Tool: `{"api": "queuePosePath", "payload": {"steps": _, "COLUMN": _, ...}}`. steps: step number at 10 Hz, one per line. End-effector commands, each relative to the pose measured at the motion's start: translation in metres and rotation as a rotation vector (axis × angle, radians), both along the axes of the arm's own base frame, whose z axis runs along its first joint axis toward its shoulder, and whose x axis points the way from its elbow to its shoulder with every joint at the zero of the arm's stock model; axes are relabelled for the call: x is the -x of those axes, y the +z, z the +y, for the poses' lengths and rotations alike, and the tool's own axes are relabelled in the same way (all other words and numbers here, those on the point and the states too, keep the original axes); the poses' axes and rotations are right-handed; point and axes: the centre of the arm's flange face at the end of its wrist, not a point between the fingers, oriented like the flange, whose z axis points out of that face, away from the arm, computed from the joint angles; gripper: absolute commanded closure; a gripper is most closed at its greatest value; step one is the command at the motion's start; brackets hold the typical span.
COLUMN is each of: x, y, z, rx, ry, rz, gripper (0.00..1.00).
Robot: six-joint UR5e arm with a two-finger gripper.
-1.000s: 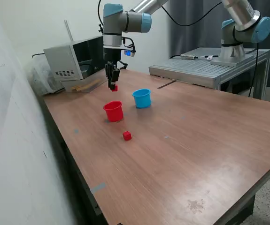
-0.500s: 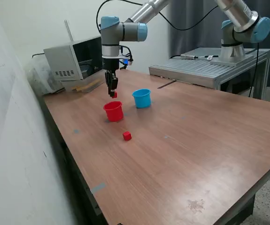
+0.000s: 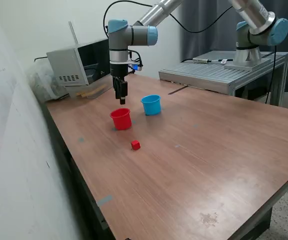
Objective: Place red objects in the red bin, and blue objects in the blue bin.
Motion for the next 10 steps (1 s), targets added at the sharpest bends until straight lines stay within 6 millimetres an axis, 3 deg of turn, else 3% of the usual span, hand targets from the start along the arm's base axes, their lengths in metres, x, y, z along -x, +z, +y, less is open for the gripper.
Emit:
{"api": "queuePosePath", "payload": {"steps": 1, "x": -0.002, "y": 0.007, "z": -0.003, "rx": -0.003, "ry": 0.006, "rz": 0.001, "gripper": 0.0}}
{"api": "queuePosePath", "payload": {"steps": 3, "x": -0.019, "y": 0.036, "z": -0.034, "rx": -0.005, "ry": 0.046, "rz": 0.018, "gripper": 0.0}}
{"api": "queuePosePath", "payload": {"steps": 4, "x": -0.02, "y": 0.051, "z": -0.078, "rx": -0.008, "ry": 0.114, "rz": 0.038, "gripper": 0.0}}
{"api": "queuePosePath", "payload": {"steps": 6, "x": -0.018, "y": 0.053, "z": -0.121, "rx": -0.013, "ry": 0.216, "rz": 0.048, "gripper": 0.0}}
{"api": "queuePosePath", "payload": {"steps": 8, "x": 0.0, "y": 0.044, "z": -0.147, "rx": -0.015, "ry": 0.256, "rz": 0.058, "gripper": 0.0}}
{"api": "queuePosePath", "payload": {"steps": 10, "x": 0.017, "y": 0.008, "z": -0.159, "rx": -0.01, "ry": 0.271, "rz": 0.033, "gripper": 0.0}}
